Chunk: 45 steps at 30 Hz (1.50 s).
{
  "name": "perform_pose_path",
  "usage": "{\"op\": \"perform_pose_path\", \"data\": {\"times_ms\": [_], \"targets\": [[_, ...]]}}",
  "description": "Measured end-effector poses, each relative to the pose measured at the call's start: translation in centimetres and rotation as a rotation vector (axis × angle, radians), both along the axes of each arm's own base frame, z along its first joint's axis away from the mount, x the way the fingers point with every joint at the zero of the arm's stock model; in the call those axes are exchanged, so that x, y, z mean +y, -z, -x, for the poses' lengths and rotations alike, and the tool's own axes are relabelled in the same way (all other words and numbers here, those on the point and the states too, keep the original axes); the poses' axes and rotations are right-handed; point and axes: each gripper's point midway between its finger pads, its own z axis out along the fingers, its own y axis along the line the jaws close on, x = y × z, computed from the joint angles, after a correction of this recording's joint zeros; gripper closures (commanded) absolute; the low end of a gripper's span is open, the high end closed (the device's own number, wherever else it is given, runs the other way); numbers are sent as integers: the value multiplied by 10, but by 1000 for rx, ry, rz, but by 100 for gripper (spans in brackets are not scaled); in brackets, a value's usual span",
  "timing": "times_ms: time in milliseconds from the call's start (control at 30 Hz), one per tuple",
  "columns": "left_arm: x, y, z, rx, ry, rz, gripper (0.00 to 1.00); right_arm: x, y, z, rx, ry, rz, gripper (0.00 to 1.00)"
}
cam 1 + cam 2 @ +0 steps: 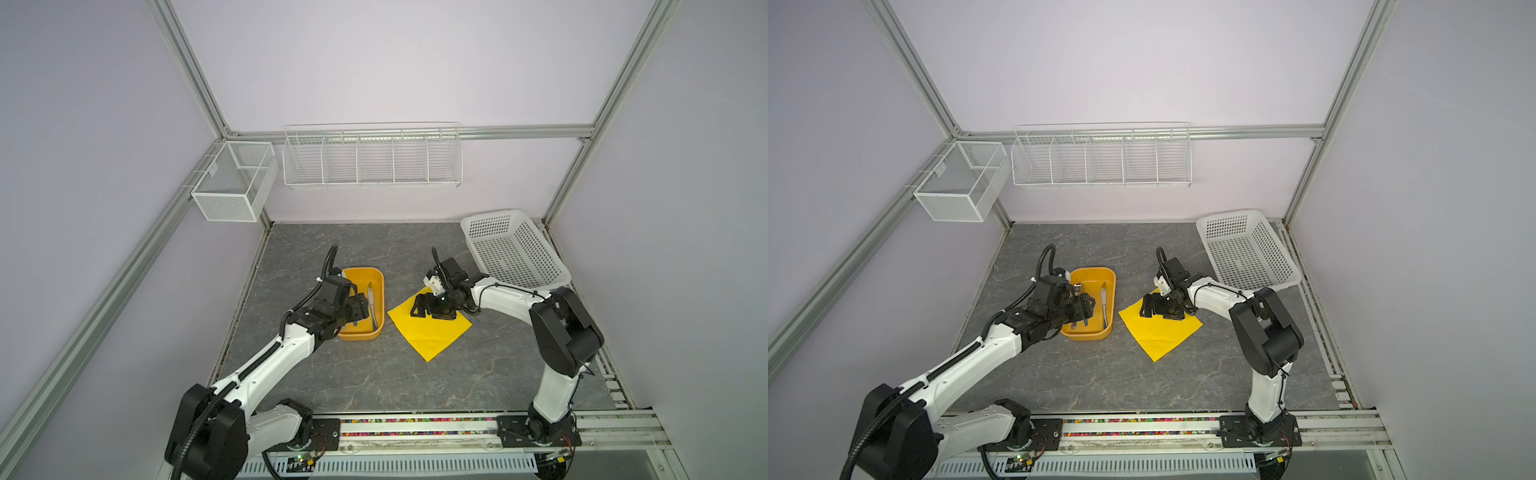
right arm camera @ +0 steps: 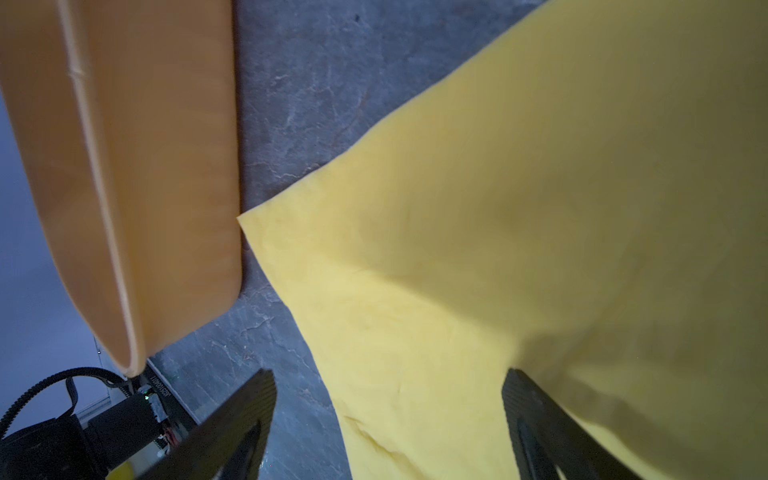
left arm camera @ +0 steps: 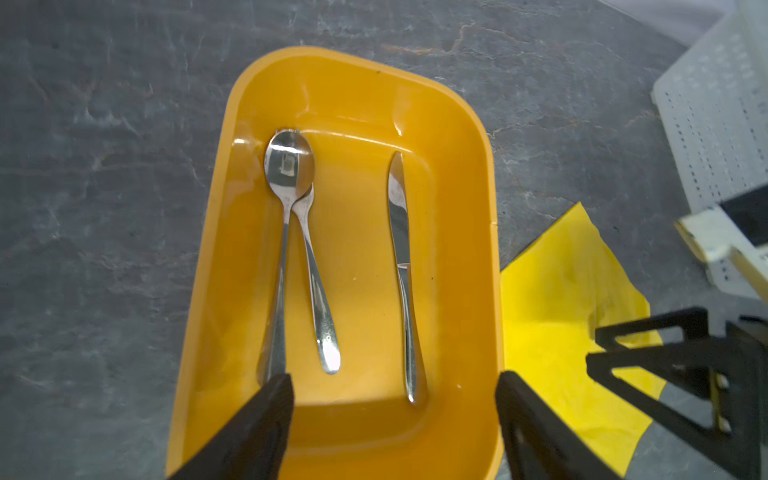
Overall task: Place the utensils on the paper napkin and roll it up
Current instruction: 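Lower the left gripper into the yellow tray onto the fork, then grasp the fork and lift it with the left gripper while the right gripper draws back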
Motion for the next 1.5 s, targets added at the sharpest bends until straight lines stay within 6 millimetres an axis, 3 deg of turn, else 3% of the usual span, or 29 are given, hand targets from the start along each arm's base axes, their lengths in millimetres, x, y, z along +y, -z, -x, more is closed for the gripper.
{"op": "perform_pose_path", "data": {"times_ms": [267, 400, 733, 967, 1167, 1233, 1500], "targets": [[-2, 23, -22, 195, -62, -122, 42, 0, -110, -9, -305, 15, -129, 11], [-3, 39, -31, 289, -90, -171, 49, -8, -137, -7, -407, 37, -147, 11], [1, 81, -44, 469, -141, -312, 55, -26, -143, -3, -461, 89, -114, 11], [10, 81, -45, 487, -156, -319, 60, -29, -134, 0, -444, 100, -96, 11], [24, 93, -50, 528, -164, -306, 67, -32, -131, 0, -439, 115, -80, 11], [24, 94, -50, 532, -156, -304, 71, -32, -130, 0, -436, 115, -79, 11], [19, 94, -53, 522, -110, -296, 73, -27, -118, 4, -397, 99, -66, 11]]}}
